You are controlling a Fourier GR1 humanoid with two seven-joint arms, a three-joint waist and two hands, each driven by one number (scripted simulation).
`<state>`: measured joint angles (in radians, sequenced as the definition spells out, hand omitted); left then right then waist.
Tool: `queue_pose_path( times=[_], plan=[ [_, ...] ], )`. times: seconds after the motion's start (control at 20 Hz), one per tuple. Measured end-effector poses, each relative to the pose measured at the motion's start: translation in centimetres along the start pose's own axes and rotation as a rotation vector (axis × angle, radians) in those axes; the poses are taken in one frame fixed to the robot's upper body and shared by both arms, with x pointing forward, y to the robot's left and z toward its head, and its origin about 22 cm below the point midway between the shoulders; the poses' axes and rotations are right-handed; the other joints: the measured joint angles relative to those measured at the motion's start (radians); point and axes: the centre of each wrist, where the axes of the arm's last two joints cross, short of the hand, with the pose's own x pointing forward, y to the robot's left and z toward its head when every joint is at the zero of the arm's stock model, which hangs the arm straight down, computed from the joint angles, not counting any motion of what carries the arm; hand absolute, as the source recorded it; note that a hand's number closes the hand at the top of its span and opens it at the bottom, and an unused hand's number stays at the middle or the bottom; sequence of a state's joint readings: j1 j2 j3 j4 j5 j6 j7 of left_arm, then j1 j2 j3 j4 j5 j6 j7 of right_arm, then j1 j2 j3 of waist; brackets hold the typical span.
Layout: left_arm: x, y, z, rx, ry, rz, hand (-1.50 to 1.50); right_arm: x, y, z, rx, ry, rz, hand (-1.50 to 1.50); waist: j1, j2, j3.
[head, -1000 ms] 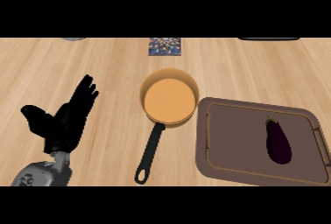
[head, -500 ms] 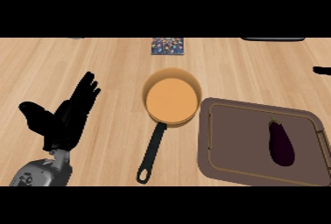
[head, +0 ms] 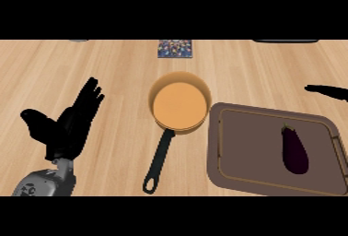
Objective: Pick the eggplant from the tray and place it in the pot
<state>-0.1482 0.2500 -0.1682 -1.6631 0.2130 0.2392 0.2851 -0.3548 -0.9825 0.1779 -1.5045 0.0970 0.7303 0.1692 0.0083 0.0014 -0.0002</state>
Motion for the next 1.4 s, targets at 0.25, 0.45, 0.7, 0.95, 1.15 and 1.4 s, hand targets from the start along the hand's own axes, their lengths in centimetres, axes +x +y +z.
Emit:
queue_pose_path(
  times=[0.25, 0.45, 0.7, 0.95, 1.15, 1.4],
  plan=[
    [0.1, -0.4, 0.6, 0.001, 0.007, 0.001, 0.0, 0.4, 1.4, -0.7, 0.024, 0.054, 0.05, -1.5, -0.005, -0.002, 0.0],
    [-0.3, -0.3, 0.6, 0.006, 0.002, 0.004, 0.0, 0.4, 2.3, -0.7, 0.005, 0.064, 0.037, -1.5, -0.008, -0.002, 0.0],
    [0.5, 0.6, 0.9, 0.008, -0.002, -0.002, 0.0, 0.6, 3.7, -0.9, -0.015, 0.05, 0.011, -1.5, -0.008, -0.002, 0.0],
    [0.7, 0.9, 0.8, 0.009, 0.001, 0.003, 0.0, 1.5, 4.9, -1.6, -0.02, 0.058, -0.003, -1.5, -0.008, -0.002, 0.0],
    [0.1, -0.1, 0.4, 0.01, 0.0, 0.002, 0.0, 2.6, 5.2, -2.7, -0.017, 0.104, 0.004, -1.5, -0.007, -0.002, 0.0],
    [0.1, 0.0, 0.4, 0.005, 0.0, -0.002, 0.0, 2.6, 6.1, -4.3, -0.007, 0.164, 0.031, -1.5, -0.005, -0.001, 0.0]
  ],
)
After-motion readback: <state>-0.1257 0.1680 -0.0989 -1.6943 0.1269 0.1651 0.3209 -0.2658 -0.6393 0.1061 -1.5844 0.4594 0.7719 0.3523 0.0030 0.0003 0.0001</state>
